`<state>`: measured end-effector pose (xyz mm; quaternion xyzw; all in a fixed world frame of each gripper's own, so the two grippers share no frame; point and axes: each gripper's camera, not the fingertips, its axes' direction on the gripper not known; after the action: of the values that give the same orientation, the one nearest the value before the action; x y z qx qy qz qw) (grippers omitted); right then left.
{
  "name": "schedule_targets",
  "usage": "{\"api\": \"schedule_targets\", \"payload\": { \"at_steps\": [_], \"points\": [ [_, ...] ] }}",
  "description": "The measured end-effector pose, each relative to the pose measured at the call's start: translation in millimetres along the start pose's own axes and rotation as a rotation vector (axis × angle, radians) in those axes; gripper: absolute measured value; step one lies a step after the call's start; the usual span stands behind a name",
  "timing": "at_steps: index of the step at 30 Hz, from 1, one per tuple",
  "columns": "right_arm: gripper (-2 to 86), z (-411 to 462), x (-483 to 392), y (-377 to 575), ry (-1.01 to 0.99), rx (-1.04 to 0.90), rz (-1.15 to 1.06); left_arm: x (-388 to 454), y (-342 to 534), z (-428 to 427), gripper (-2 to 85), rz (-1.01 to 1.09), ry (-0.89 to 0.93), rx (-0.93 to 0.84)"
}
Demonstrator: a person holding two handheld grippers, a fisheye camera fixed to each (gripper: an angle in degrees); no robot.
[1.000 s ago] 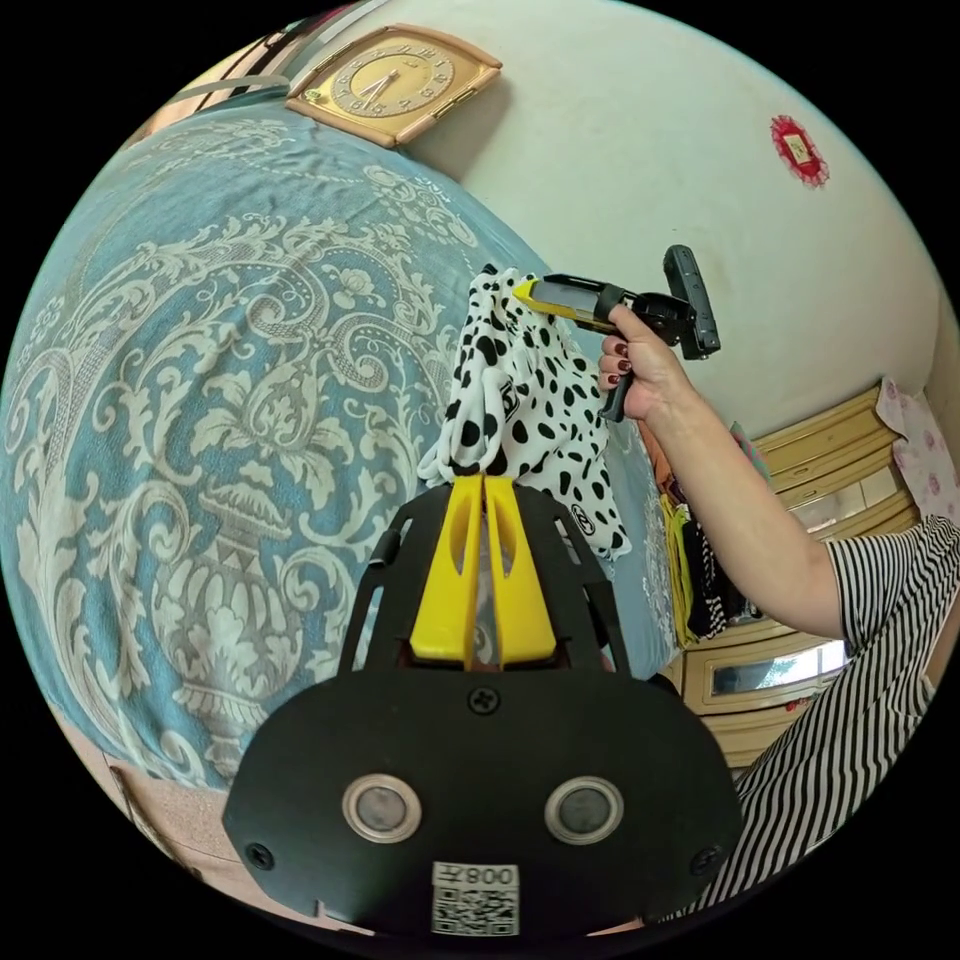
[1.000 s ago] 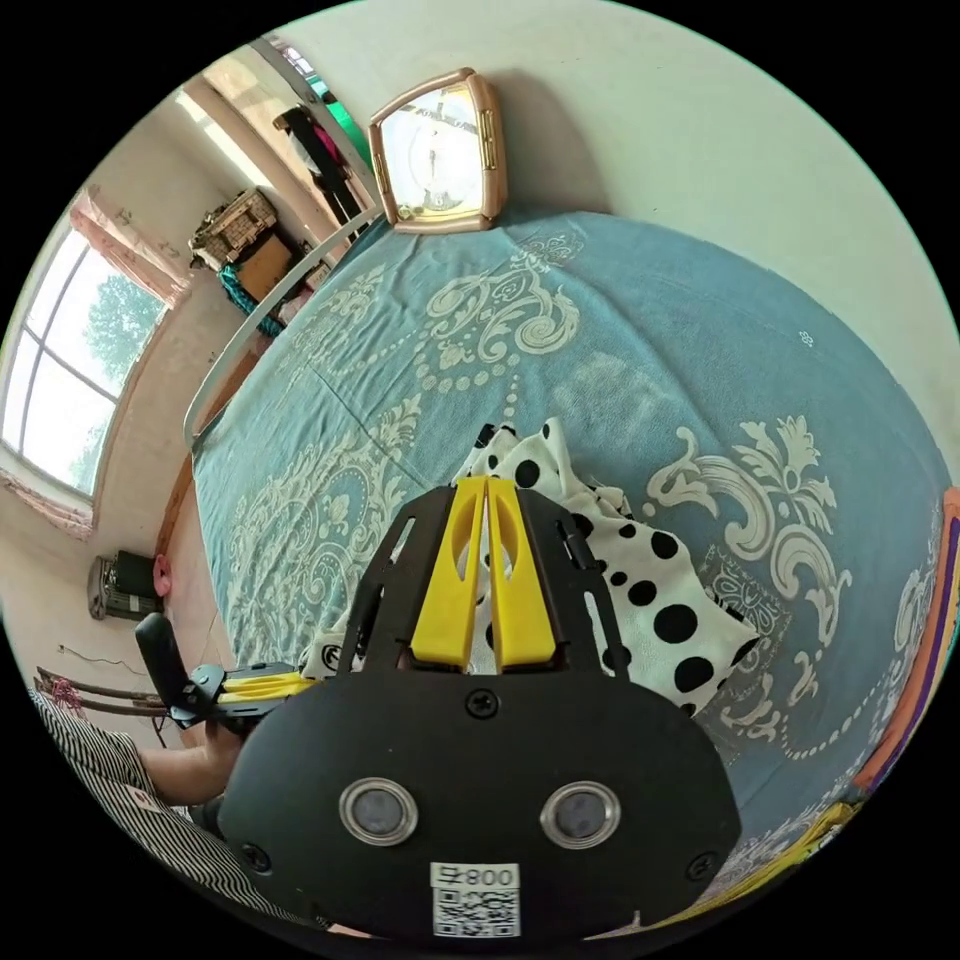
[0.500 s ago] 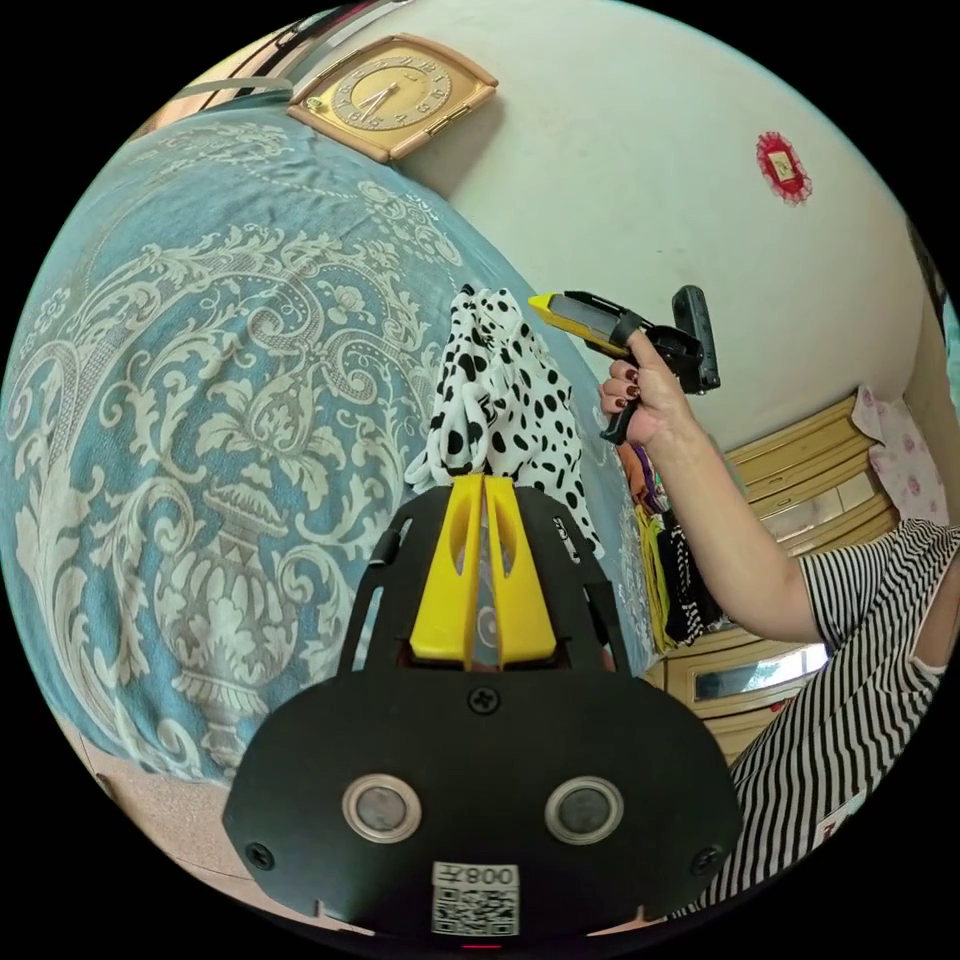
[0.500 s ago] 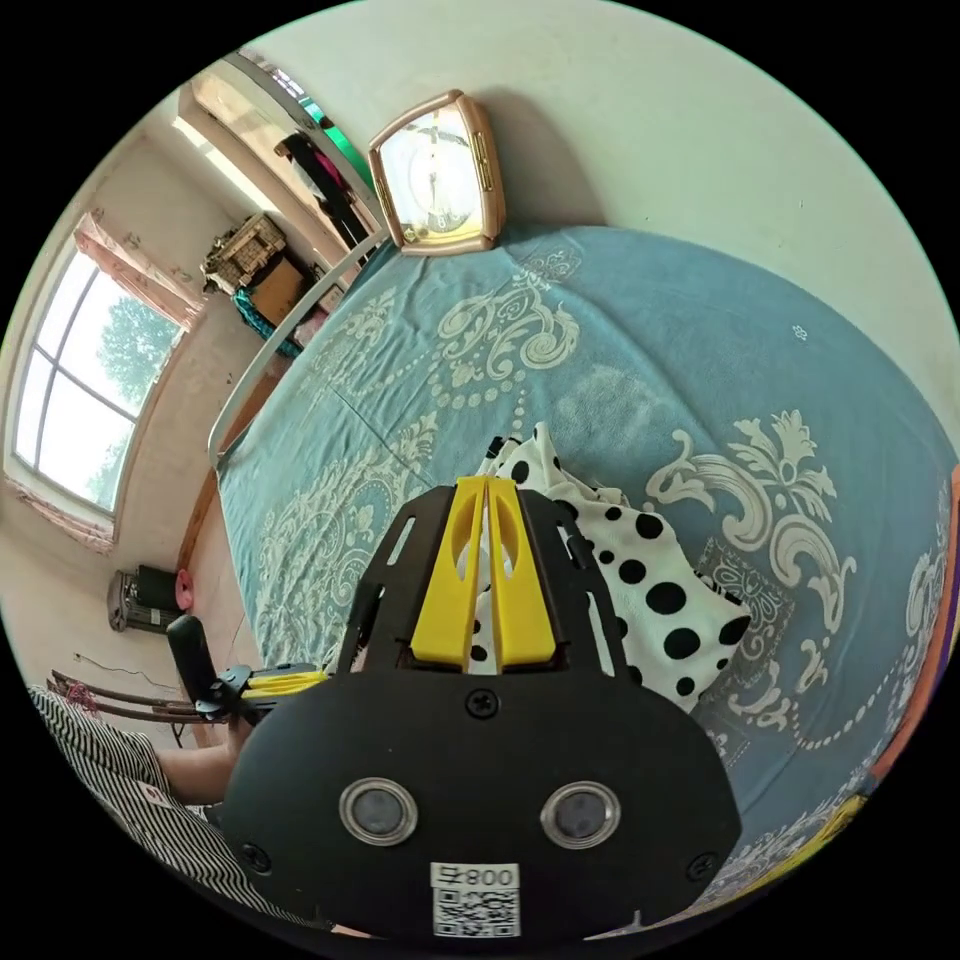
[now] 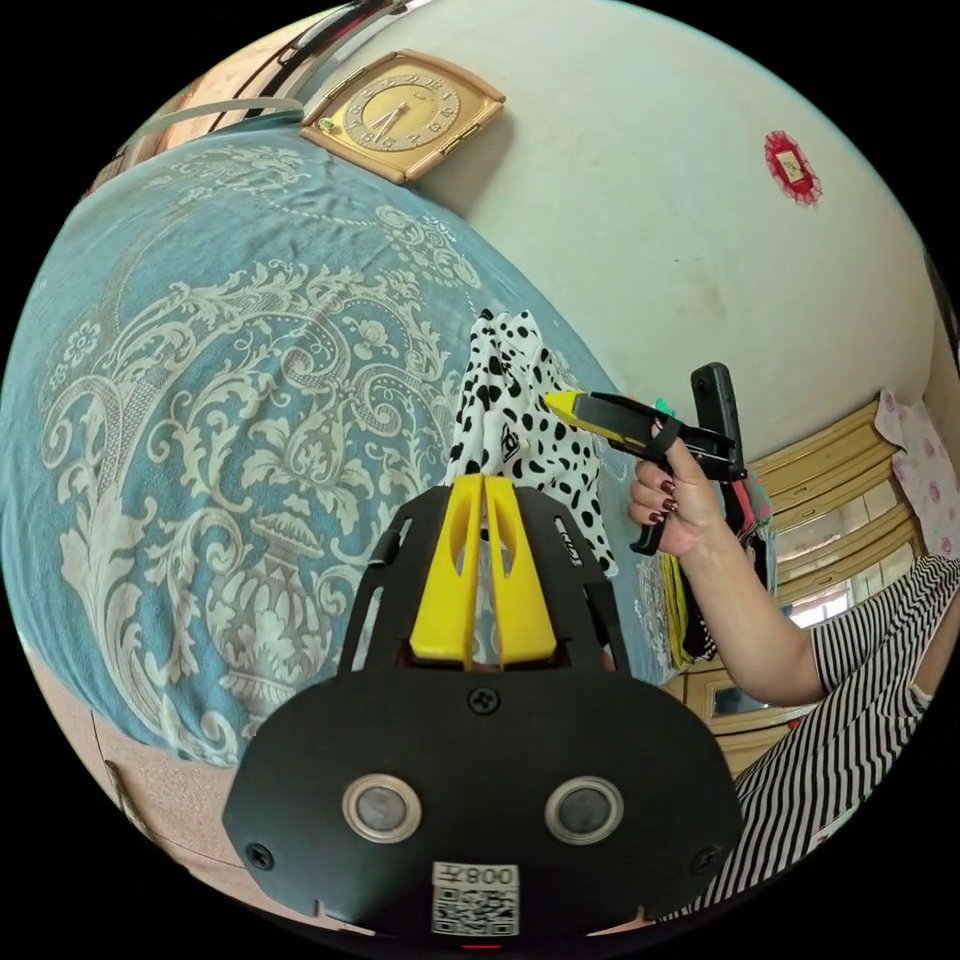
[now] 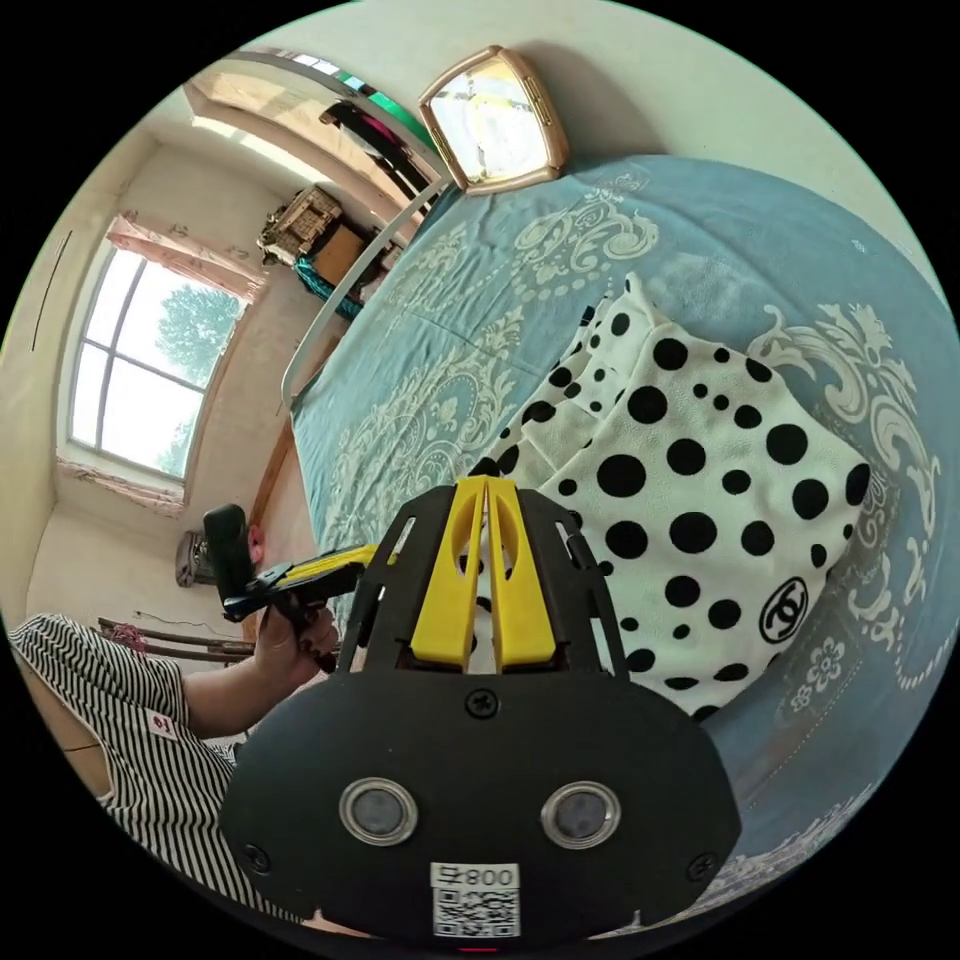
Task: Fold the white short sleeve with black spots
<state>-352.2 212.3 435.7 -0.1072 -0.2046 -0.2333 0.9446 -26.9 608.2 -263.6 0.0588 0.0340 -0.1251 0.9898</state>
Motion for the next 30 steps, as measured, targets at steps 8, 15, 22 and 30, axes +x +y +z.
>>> {"api": "schedule_targets", "payload": {
  "at_steps": [8, 15, 22, 30],
  "points": [
    [0.4, -68, 41, 122, -0.001, 0.026, 0.167, 18, 12, 26, 4.2, 0.052, -0.045, -0.088],
    [1.8, -106, 62, 198, 0.046, 0.018, 0.261, 11, 25, 43, 1.1, -0.106, 0.111, -0.061],
    [3.9, -128, 96, 250, -0.026, 0.030, 0.386, 55, 44, 54, 1.5, -0.014, 0.121, -0.067],
    [4.2, -145, 127, 291, -0.187, 0.068, 0.467, 216, 81, 163, 7.0, 0.491, 0.137, -0.347]
  ]
}}
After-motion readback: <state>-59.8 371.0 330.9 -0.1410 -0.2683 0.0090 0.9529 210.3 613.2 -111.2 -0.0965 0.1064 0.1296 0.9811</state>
